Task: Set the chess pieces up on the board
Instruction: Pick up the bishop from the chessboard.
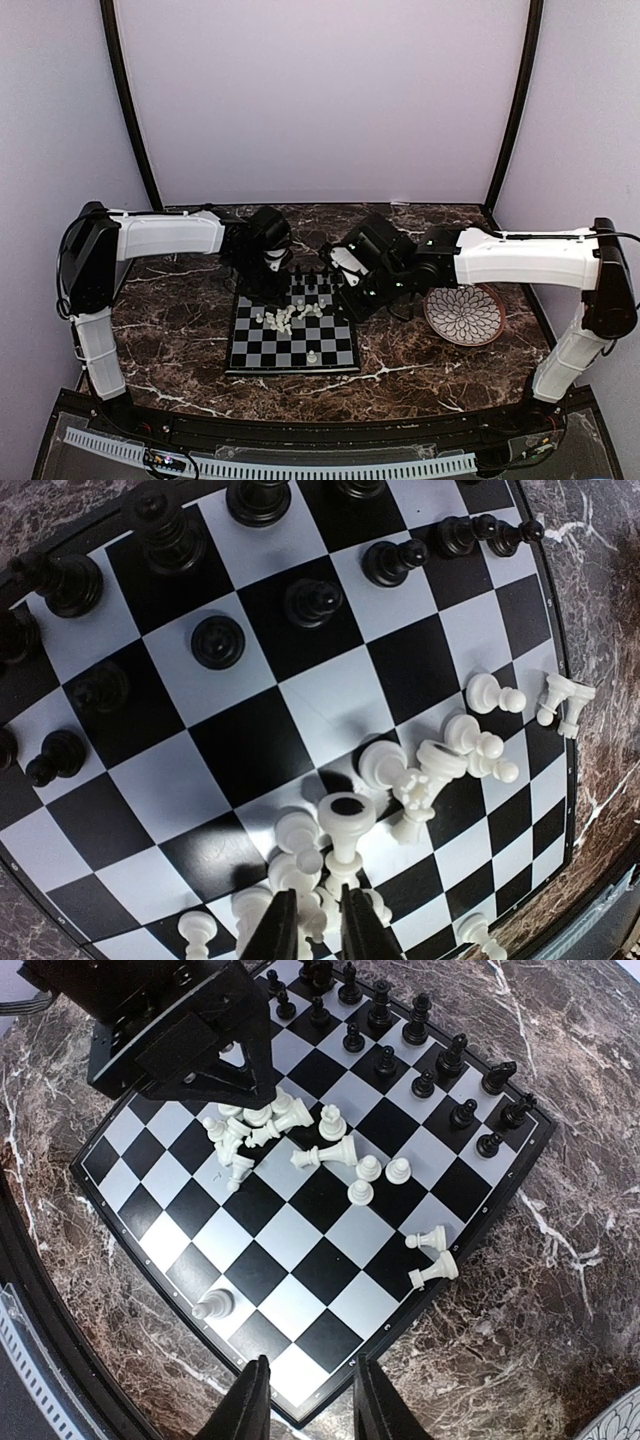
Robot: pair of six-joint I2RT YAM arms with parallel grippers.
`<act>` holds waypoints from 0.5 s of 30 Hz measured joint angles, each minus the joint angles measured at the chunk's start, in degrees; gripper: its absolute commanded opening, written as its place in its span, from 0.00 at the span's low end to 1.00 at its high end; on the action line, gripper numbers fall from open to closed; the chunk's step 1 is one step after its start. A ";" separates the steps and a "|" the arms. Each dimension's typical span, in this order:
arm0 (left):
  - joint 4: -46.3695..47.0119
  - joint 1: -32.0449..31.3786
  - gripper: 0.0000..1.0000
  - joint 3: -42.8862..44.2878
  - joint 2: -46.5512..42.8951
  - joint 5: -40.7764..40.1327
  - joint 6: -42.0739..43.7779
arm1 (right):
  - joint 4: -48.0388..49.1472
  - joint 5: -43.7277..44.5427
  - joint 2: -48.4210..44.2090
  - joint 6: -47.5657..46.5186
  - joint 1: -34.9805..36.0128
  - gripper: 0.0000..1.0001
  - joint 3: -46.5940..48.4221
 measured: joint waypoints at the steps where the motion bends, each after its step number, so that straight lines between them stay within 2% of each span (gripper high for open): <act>1: -0.26 0.00 0.17 0.35 0.22 -0.13 0.09 | -0.02 -0.04 0.11 0.00 0.00 0.30 0.02; 6: -1.49 0.00 0.19 1.64 1.33 -0.52 0.15 | -0.02 -0.15 0.31 0.04 0.00 0.30 0.04; 10: -2.82 0.00 0.24 1.66 1.57 -0.61 0.33 | 0.00 -0.20 0.31 0.11 0.00 0.30 0.04; 15: -3.89 0.00 0.17 1.66 1.60 -0.81 0.39 | 0.07 -0.55 0.31 0.35 0.00 0.30 0.04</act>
